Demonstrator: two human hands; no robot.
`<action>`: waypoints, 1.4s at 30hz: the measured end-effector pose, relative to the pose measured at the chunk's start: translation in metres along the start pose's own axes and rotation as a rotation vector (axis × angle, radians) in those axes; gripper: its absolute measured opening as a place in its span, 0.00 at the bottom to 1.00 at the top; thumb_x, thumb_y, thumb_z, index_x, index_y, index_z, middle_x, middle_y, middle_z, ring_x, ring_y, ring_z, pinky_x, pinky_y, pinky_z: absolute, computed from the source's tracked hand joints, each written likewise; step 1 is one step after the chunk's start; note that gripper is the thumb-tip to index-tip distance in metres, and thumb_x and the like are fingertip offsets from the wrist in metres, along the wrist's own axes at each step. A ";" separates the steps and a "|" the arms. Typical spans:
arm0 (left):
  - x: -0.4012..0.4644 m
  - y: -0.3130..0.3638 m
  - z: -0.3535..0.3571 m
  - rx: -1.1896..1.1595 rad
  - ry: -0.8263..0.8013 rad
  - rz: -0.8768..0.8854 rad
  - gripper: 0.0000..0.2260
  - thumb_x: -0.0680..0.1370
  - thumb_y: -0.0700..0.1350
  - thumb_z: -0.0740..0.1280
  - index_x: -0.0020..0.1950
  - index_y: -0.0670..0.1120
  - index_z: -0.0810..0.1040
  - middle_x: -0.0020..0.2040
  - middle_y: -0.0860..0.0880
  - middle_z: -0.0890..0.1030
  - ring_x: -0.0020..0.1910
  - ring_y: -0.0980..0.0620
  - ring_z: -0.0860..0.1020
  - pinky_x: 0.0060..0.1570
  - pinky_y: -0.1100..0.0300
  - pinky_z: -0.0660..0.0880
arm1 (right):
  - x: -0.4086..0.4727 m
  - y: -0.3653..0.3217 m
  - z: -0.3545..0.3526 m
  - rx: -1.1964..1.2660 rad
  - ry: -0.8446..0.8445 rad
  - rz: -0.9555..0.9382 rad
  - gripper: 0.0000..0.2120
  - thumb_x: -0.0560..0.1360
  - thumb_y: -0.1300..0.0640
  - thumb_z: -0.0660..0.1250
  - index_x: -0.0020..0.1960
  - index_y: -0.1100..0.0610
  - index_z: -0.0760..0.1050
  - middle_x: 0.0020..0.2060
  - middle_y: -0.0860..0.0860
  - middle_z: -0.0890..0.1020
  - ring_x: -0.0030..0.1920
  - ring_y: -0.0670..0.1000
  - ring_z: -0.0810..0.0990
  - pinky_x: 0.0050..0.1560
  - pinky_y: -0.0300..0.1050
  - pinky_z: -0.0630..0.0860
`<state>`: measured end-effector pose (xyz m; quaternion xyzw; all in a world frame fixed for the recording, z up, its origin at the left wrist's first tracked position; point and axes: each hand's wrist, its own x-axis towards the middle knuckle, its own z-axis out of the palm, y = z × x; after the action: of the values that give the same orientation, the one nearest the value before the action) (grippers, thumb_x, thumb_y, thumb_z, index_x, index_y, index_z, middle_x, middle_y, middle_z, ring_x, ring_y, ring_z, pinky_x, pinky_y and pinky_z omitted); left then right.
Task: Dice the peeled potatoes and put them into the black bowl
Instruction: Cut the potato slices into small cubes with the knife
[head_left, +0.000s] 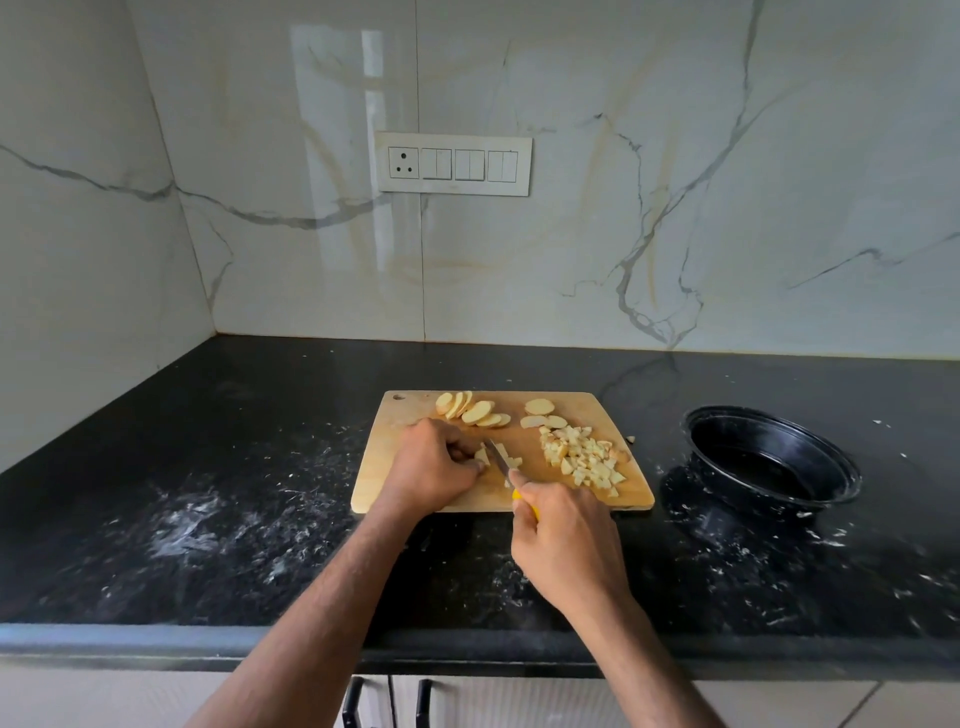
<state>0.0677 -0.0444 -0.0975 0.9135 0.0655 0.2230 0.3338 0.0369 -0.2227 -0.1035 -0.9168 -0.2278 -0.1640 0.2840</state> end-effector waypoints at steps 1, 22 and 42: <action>0.000 0.000 0.000 0.007 -0.001 0.003 0.07 0.69 0.41 0.77 0.46 0.46 0.88 0.39 0.55 0.83 0.34 0.66 0.75 0.34 0.78 0.69 | 0.001 -0.001 0.002 0.005 0.005 0.006 0.18 0.80 0.51 0.63 0.69 0.43 0.76 0.37 0.45 0.84 0.28 0.44 0.71 0.27 0.31 0.60; 0.003 -0.002 0.002 0.016 -0.021 -0.023 0.05 0.72 0.40 0.77 0.46 0.45 0.88 0.41 0.52 0.84 0.41 0.56 0.79 0.42 0.66 0.76 | 0.008 -0.008 0.003 -0.054 -0.096 -0.036 0.16 0.81 0.51 0.62 0.68 0.49 0.77 0.31 0.41 0.77 0.24 0.43 0.71 0.22 0.33 0.62; 0.000 -0.001 0.012 0.056 0.039 -0.041 0.03 0.75 0.41 0.72 0.44 0.46 0.86 0.41 0.51 0.84 0.42 0.53 0.79 0.40 0.63 0.75 | -0.011 0.006 -0.004 -0.022 -0.049 -0.023 0.17 0.79 0.52 0.64 0.67 0.46 0.78 0.41 0.44 0.86 0.25 0.44 0.70 0.27 0.31 0.61</action>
<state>0.0730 -0.0509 -0.1064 0.9164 0.0970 0.2318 0.3115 0.0306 -0.2328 -0.1080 -0.9209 -0.2436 -0.1472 0.2664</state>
